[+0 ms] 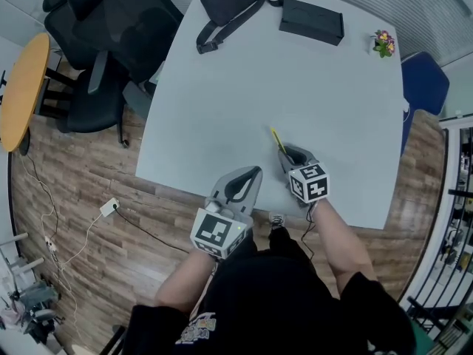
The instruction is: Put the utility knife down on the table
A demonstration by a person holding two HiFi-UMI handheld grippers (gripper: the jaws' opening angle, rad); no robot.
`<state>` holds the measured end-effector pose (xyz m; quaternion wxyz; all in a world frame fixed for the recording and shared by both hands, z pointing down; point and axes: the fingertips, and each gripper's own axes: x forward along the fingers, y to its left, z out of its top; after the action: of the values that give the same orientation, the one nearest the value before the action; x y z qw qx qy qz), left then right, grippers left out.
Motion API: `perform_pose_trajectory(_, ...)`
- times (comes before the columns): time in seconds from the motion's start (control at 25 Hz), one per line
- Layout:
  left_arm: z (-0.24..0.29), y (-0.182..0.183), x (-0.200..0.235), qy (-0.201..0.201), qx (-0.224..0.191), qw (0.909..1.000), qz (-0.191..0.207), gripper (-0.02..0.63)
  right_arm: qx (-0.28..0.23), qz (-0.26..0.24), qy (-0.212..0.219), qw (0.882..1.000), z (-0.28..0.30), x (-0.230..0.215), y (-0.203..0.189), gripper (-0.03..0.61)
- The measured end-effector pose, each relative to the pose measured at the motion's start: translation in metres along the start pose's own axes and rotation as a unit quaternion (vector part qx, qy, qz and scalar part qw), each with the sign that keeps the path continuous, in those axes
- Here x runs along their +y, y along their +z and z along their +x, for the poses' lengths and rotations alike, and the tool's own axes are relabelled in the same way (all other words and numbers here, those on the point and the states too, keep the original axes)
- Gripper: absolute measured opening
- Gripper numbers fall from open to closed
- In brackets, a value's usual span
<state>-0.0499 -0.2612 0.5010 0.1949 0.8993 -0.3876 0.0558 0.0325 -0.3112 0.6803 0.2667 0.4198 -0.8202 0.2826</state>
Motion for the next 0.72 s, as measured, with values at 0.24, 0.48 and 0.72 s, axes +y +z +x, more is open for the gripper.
perform_pose_trajectory(0.24, 0.002, -0.004, 0.007, -0.003, 0.005, 1.0000, -0.003, 0.006, 0.031, -0.007, -0.010, 0.999, 0.012, -0.002, -0.019, 0.058)
perform_pose_trajectory(0.48, 0.001, -0.007, 0.009, -0.005, 0.010, 0.9999, -0.005, 0.006, 0.063, -0.019, -0.027, 0.997, 0.021, -0.004, -0.036, 0.058)
perform_pose_trajectory(0.72, 0.002, -0.008, 0.012, -0.004, 0.012, 0.9999, -0.007, 0.006, 0.067, -0.024, -0.030, 0.997, 0.022, -0.005, -0.038, 0.060)
